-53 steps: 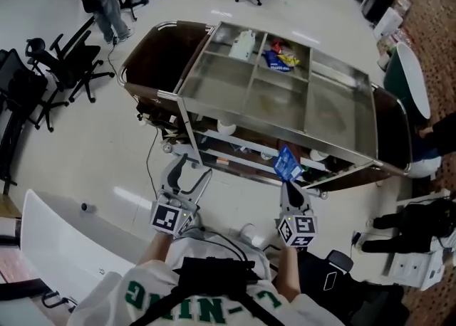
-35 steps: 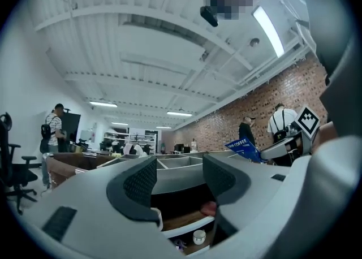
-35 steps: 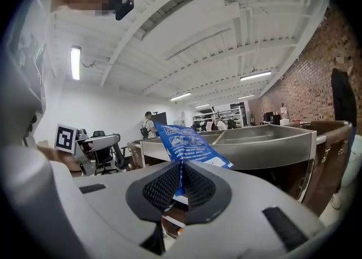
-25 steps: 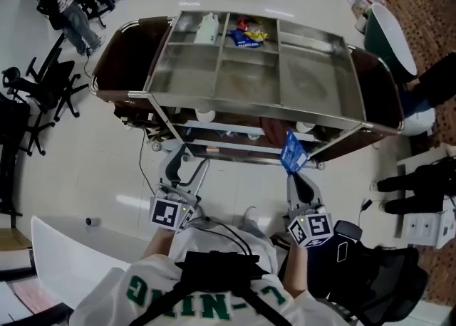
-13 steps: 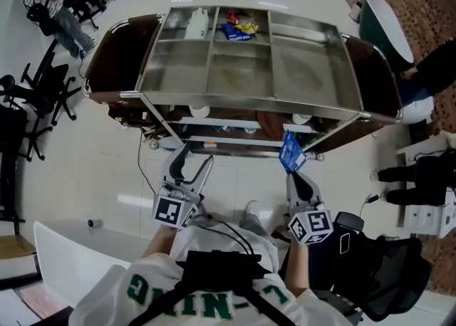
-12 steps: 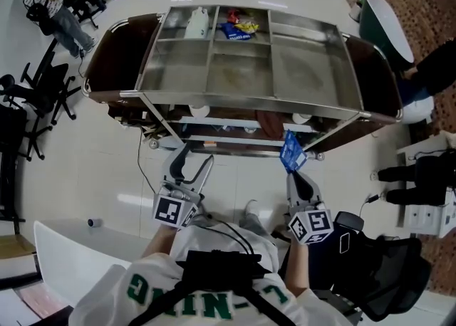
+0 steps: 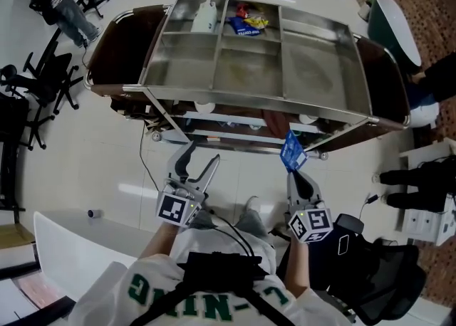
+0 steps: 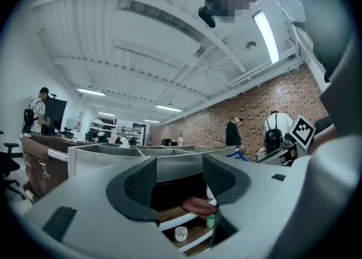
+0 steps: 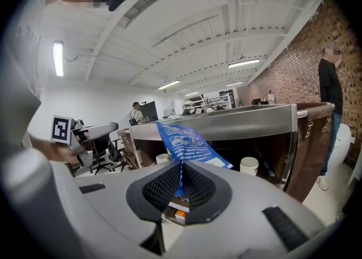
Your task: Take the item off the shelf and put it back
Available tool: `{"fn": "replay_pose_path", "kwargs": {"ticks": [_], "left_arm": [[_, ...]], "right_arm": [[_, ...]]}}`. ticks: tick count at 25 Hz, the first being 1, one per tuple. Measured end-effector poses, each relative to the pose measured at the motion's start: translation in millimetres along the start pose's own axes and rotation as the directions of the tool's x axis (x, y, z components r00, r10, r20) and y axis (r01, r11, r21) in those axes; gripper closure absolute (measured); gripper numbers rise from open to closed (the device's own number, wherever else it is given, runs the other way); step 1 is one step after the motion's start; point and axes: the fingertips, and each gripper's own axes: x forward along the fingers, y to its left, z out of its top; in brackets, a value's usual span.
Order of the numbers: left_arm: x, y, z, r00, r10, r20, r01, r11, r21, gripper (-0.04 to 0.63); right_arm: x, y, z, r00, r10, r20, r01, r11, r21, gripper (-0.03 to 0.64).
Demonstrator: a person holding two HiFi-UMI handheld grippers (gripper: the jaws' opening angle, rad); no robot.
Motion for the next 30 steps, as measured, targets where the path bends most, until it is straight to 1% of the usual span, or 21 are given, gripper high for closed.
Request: {"fn": "replay_pose_path", "kwargs": {"ticks": [1,3,7,11,14,17,19,21,24,28,30], "left_arm": [[1.9,-0.3,0.5,1.0,0.001,-0.001,-0.001,1.0,-0.02,0.341],[5.1,0.8,-7.3,1.0,0.001,0.001,-0.001,1.0,-0.028,0.341],[3.6,2.3,-43.0,1.0,-0.004,0.002,0.004,1.0,-0.027,0.341],[3.2,7.3,-89.8,1.0,0.001,-0.008,-0.002,1.0,-0.026,0.341],[4.5,9.0,-121.0,1.0,0.0,-0.004,0.0,1.0,-0.027,0.341],[6.9,16.1,-151.0,1.0,0.01,-0.012,-0.011,1.0,-0.028,0.341],[10.1,22.9,-168.8,1.0,0.025,-0.015,-0.025,0.999,-0.033,0.341],[11.6,28.2,-186.9,0.999,0.035,-0.037,-0.036,0.999,-0.035,0.339],[14.9,30.7,-202.9,0.998,0.034,-0.06,-0.036,0.999,-0.019,0.339],[12.3,30.8,-214.4,0.995,0.046,-0.083,-0.047,0.999,-0.011,0.339],[11.5,35.7,-223.4,0.994,0.058,-0.093,-0.058,0.998,-0.004,0.339]], "right_arm": [[4.0,0.2,-3.1,1.0,0.006,-0.003,-0.006,1.0,-0.005,0.581],[14.5,-1.2,-12.0,1.0,0.017,-0.005,-0.017,1.0,-0.016,0.581],[34.5,-4.3,-50.3,1.0,0.023,-0.015,-0.023,0.999,-0.025,0.581],[54.5,-16.1,-111.7,0.998,0.009,-0.056,-0.011,0.999,-0.03,0.581],[64.0,-27.3,-167.2,0.992,-0.007,-0.126,0.003,0.999,-0.032,0.581],[75.5,-43.7,-225.1,0.981,-0.036,-0.193,0.034,0.999,-0.013,0.581],[87.3,-59.0,-263.7,0.969,-0.069,-0.236,0.075,0.997,0.017,0.58],[104.1,-74.5,-299.6,0.956,-0.094,-0.278,0.11,0.993,0.043,0.579],[135.4,-98.8,-334.8,0.943,-0.119,-0.309,0.14,0.989,0.046,0.577],[175.6,-142.1,-374.7,0.917,-0.193,-0.349,0.206,0.978,0.002,0.575],[203.4,-164.4,-395.2,0.904,-0.217,-0.368,0.237,0.971,0.011,0.573]]}}
